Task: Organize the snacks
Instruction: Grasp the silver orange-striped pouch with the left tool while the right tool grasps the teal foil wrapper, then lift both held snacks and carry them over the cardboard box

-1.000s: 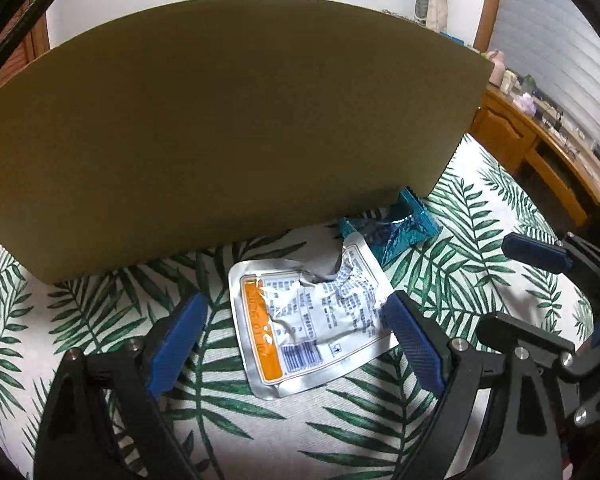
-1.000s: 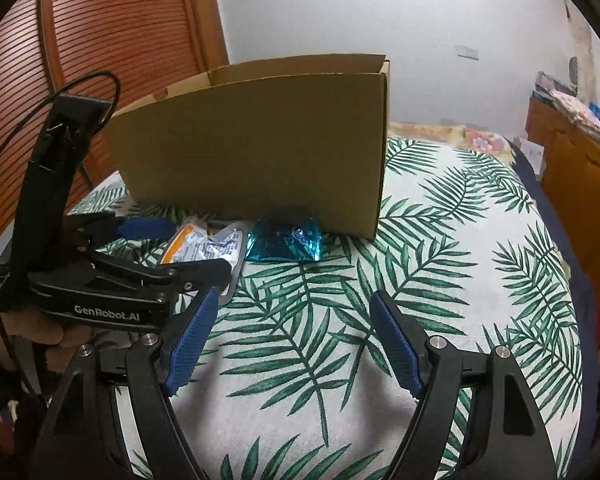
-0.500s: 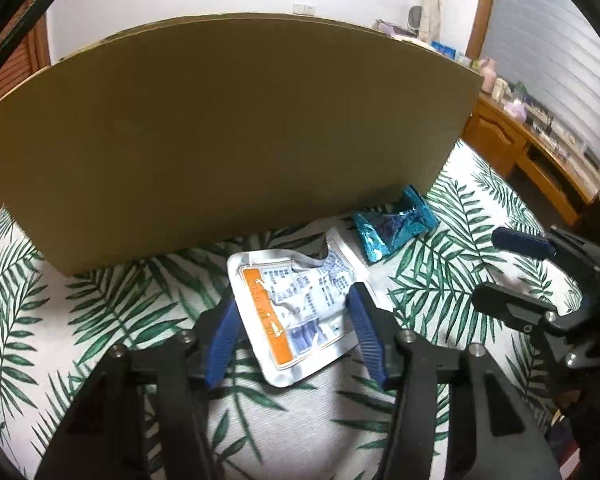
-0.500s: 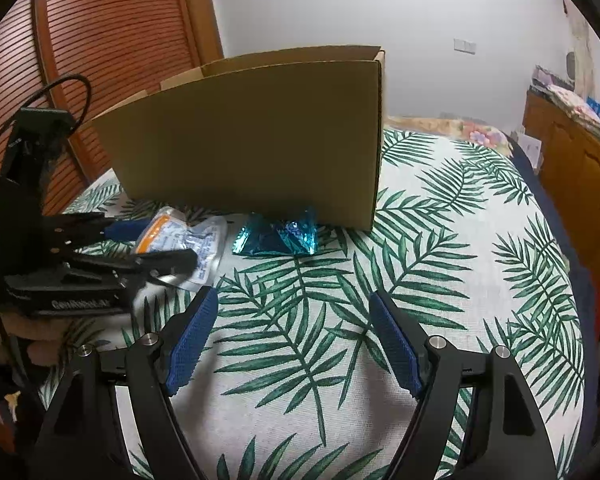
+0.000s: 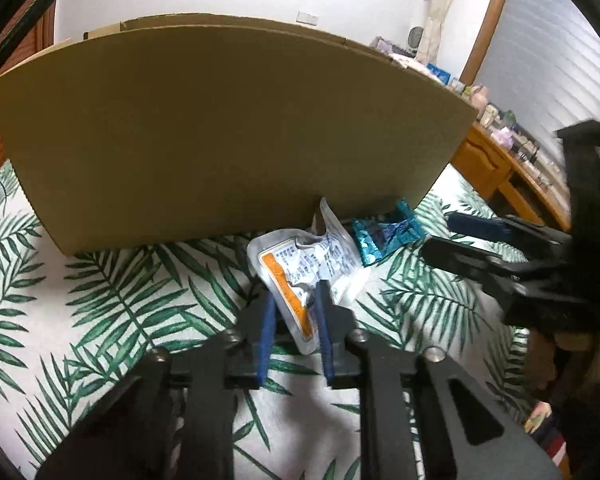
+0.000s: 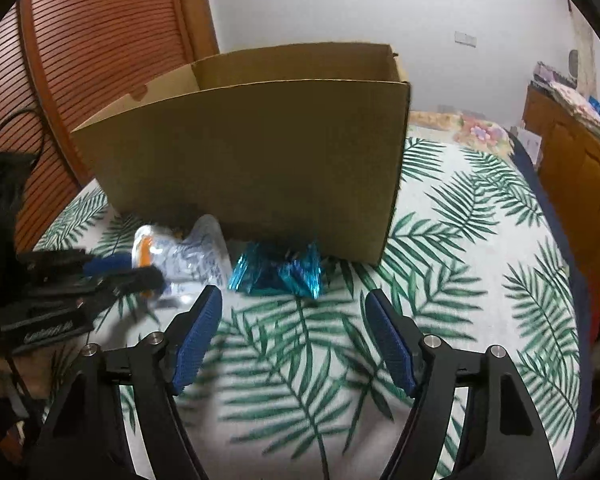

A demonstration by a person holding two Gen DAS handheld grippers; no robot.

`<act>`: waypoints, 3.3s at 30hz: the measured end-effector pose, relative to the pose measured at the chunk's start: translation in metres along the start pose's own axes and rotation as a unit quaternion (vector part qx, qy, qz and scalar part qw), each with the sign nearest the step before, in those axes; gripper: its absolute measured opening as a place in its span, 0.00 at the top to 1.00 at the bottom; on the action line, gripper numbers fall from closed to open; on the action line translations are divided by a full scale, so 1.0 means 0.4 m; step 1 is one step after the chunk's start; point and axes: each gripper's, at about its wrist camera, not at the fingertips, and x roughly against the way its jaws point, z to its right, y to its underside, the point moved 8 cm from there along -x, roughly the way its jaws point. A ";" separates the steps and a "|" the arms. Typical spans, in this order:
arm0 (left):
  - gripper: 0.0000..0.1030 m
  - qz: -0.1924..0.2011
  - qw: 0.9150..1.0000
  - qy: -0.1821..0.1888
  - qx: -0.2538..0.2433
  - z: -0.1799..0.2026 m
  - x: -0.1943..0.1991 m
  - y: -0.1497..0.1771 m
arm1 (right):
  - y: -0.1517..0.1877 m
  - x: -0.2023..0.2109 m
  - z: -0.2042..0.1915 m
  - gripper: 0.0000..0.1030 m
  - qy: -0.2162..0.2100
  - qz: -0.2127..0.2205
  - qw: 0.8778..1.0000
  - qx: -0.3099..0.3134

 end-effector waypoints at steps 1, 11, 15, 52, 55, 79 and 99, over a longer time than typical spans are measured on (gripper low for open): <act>0.94 0.005 1.000 0.009 0.006 -0.002 0.010 -0.003 | -0.003 -0.006 -0.002 0.28 -0.001 -0.002 1.000 -0.002; 1.00 0.021 0.999 0.024 0.005 0.001 0.062 -0.019 | -0.018 -0.068 -0.023 0.31 0.011 -0.027 0.999 0.013; 1.00 0.031 0.999 0.013 0.001 0.002 0.085 -0.021 | -0.009 -0.090 -0.018 0.32 0.019 -0.040 0.999 0.018; 1.00 0.073 0.996 -0.043 -0.024 0.014 0.223 0.005 | 0.118 0.075 -0.026 0.75 0.016 -0.010 1.000 0.010; 1.00 0.080 0.995 -0.048 -0.029 0.022 0.243 0.000 | 0.124 0.094 -0.029 0.75 0.017 -0.006 1.000 0.008; 1.00 0.127 0.990 -0.035 -0.049 0.073 0.380 -0.077 | 0.026 0.253 -0.079 0.75 0.024 0.052 0.998 0.007; 1.00 0.167 0.983 -0.031 -0.065 0.085 0.396 -0.257 | -0.154 0.342 -0.106 0.75 0.006 0.112 0.993 0.033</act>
